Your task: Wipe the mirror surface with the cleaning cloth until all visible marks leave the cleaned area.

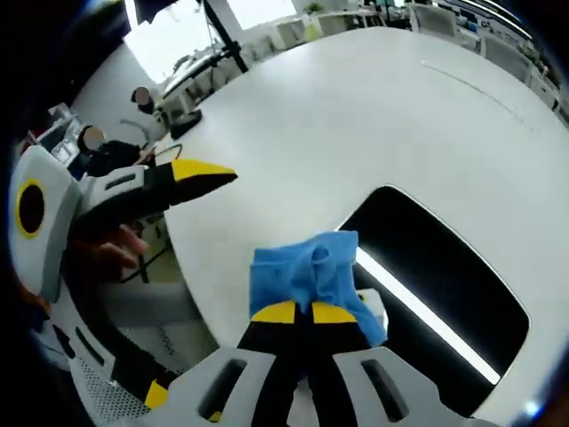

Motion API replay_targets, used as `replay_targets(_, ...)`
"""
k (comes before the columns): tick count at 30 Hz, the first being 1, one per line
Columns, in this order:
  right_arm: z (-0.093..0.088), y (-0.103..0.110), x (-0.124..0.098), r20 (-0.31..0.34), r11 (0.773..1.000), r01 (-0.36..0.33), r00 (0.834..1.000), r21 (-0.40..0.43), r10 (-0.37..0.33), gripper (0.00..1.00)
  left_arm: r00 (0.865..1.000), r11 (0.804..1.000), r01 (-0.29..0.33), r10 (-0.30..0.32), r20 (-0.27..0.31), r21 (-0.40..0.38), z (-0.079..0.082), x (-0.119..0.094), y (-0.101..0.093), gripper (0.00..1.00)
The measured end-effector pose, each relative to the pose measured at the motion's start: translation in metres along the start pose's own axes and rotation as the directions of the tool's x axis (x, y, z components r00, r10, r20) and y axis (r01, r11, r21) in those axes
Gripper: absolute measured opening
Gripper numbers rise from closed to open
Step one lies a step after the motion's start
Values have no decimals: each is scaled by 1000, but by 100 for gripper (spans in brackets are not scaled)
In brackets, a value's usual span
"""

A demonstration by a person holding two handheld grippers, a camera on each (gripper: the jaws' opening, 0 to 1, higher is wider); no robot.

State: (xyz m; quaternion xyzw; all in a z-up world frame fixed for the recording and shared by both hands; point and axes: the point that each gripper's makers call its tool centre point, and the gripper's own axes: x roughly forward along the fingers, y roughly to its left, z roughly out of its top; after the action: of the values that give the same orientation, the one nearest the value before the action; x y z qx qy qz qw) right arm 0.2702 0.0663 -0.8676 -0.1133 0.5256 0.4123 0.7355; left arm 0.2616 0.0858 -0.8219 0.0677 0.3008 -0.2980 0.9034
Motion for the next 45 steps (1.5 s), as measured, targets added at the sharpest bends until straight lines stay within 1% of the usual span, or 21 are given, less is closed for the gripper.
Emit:
replay_targets(15, -1, -1, 0, -2, 1000, -12, 1000, -28, 12, 0, 1000, 1000, -11, 11, 4, -10, 1, 0, 2, 100)
replay_targets(21, 2, -4, 1, -5, 999, -17, 1000, -43, 16, 0, 1000, 1000, -12, 12, 3, -11, 0, 0, 3, 100)
replay_targets(25, 11, -11, 2, -1, 999, -12, 1000, -44, 12, 0, 1000, 1000, -15, 15, 3, -16, 0, 0, 3, 100)
replay_targets(29, 24, -23, 5, 7, 999, -1, 1000, -46, 2, 0, 1000, 1000, -16, 16, 1, -17, -1, 0, 4, 100)
replay_targets(30, 26, -24, 5, 7, 999, 1, 1000, -52, 0, 0, 1000, 1000, -16, 16, 2, -19, -1, 0, 4, 100)
replay_targets(31, 30, -28, 6, 10, 996, 15, 1000, -87, -14, 0, 1000, 1000, -17, 17, 2, -22, -1, 0, 4, 100)
replay_targets(32, 31, -30, 6, 9, 996, 18, 1000, -90, -17, 0, 1000, 1000, -17, 17, 2, -22, -1, 0, 4, 100)
replay_targets(38, 53, -52, 10, 17, 997, 34, 999, -63, -33, 0, 1000, 1000, -15, 15, -3, -24, -1, 0, 4, 100)
replay_targets(45, 70, -68, 13, 19, 998, 44, 999, -41, -43, 0, 1000, 1000, -14, 14, -6, -28, -2, 0, 5, 100)
